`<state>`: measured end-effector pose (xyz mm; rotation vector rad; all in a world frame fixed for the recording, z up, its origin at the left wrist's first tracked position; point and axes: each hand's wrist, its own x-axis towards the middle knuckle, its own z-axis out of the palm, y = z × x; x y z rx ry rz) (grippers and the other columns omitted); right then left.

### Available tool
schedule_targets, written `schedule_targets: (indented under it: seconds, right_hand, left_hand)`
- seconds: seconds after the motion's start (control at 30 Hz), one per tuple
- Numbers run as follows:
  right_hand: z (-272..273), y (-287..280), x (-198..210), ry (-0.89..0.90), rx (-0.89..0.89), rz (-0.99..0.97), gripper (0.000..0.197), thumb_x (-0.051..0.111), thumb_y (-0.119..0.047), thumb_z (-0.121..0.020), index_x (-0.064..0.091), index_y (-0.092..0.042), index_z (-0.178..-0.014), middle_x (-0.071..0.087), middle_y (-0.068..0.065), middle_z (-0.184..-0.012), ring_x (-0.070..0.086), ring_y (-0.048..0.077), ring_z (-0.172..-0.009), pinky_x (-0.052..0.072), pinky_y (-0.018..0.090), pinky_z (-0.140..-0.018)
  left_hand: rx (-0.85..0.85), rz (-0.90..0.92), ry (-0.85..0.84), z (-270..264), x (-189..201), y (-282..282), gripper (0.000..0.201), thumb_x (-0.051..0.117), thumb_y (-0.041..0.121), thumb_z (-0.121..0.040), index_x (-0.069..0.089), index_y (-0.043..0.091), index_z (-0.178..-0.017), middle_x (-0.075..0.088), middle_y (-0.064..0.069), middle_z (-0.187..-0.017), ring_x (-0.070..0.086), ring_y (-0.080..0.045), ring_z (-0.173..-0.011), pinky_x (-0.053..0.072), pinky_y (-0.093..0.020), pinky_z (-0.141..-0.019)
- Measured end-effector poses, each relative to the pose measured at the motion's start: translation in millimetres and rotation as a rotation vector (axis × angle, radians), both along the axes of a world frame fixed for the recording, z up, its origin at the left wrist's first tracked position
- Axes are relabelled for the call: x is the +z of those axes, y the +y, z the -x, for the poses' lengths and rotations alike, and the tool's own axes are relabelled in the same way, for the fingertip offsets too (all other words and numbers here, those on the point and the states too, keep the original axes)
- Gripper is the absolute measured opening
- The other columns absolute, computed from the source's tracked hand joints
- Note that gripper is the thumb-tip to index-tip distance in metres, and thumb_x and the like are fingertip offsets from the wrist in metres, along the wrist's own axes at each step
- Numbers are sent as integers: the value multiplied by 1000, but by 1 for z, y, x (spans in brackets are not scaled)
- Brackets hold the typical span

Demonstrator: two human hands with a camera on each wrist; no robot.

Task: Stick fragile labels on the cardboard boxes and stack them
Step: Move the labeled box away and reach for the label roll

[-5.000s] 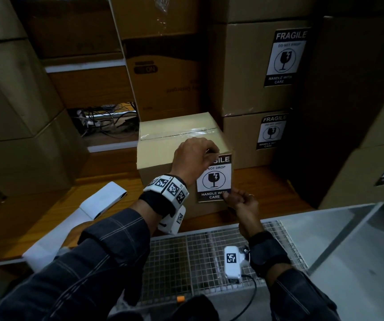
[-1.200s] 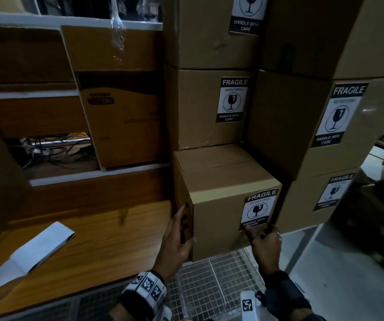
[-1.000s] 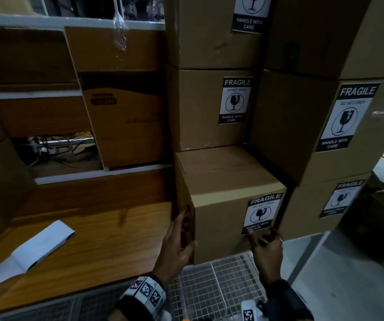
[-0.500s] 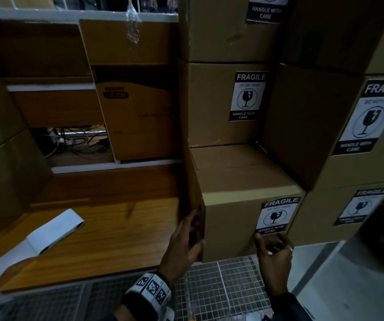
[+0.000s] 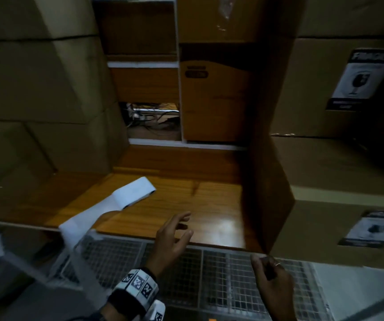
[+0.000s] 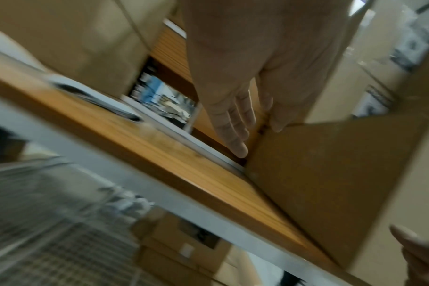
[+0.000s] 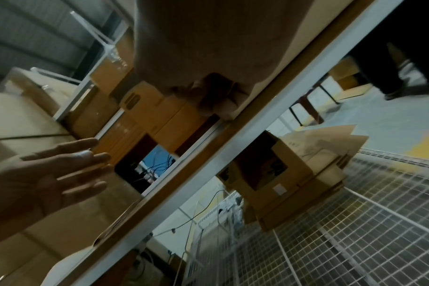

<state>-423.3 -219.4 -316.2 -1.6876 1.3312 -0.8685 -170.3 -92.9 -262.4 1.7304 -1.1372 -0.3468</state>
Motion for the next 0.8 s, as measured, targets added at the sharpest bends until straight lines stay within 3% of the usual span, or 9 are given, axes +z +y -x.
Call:
schedule_targets:
  seconds: [0.07,0.17,0.3,0.43,0.53,0.63,0.73,0.8]
  right_hand:
    - [-31,15,6,-15,51,40,37,78,-27,-89,61,-20,-57,57,5,-53,59,13,-55,47,32,-59]
    - [-85,35,18,-71,140,62,40,75,-23,-92,56,-12,-59,53,13,-56,55,20,-57,40,25,-54]
    - [-163,62,28,-81,239,122,40,73,-26,-93,53,-12,-62,51,14,-57,55,27,-56,46,41,-60]
    - [-239,88,32,-118,321,130,35,71,-32,-94,60,-11,-68,59,11,-59,63,30,-63,52,44,-66]
    - [-294,112,40,-145,427,157,36,69,-35,-95,60,-12,-68,58,9,-59,63,29,-62,51,45,-62]
    - [-344,133,54,-187,515,180,36,68,-33,-96,61,-17,-65,59,4,-58,59,22,-58,46,41,-59]
    - [-395,145,63,-223,622,184,36,66,-33,-98,61,-16,-67,60,3,-60,59,18,-60,43,35,-61]
    - [-427,149,67,-246,683,181,35,66,-32,-99,61,-15,-68,61,1,-62,59,16,-61,42,28,-59]
  left_hand:
    - [40,13,11,-31,-1,32,45,68,24,-97,54,36,-138,61,12,-128,62,1,-111,59,-22,-77]
    - [107,16,24,-80,0,79,45,67,23,-98,53,34,-139,60,14,-129,62,1,-111,58,-22,-81]
    - [189,42,11,-145,1,137,41,66,19,-99,55,32,-136,61,13,-130,63,0,-110,58,-24,-84]
    - [292,80,24,-204,2,191,40,67,18,-98,57,35,-133,61,14,-128,63,-1,-111,57,-28,-88]
    - [378,78,19,-250,6,228,40,67,19,-98,57,36,-132,62,11,-128,62,0,-109,58,-30,-87]
    - [477,95,26,-289,17,257,41,68,18,-97,58,33,-134,62,8,-129,62,0,-109,58,-33,-88]
    - [606,108,22,-323,30,276,40,68,18,-97,60,28,-134,63,8,-127,61,4,-107,55,-25,-88]
    - [675,114,5,-341,37,285,40,67,20,-97,59,30,-135,63,10,-126,61,3,-107,54,-26,-88]
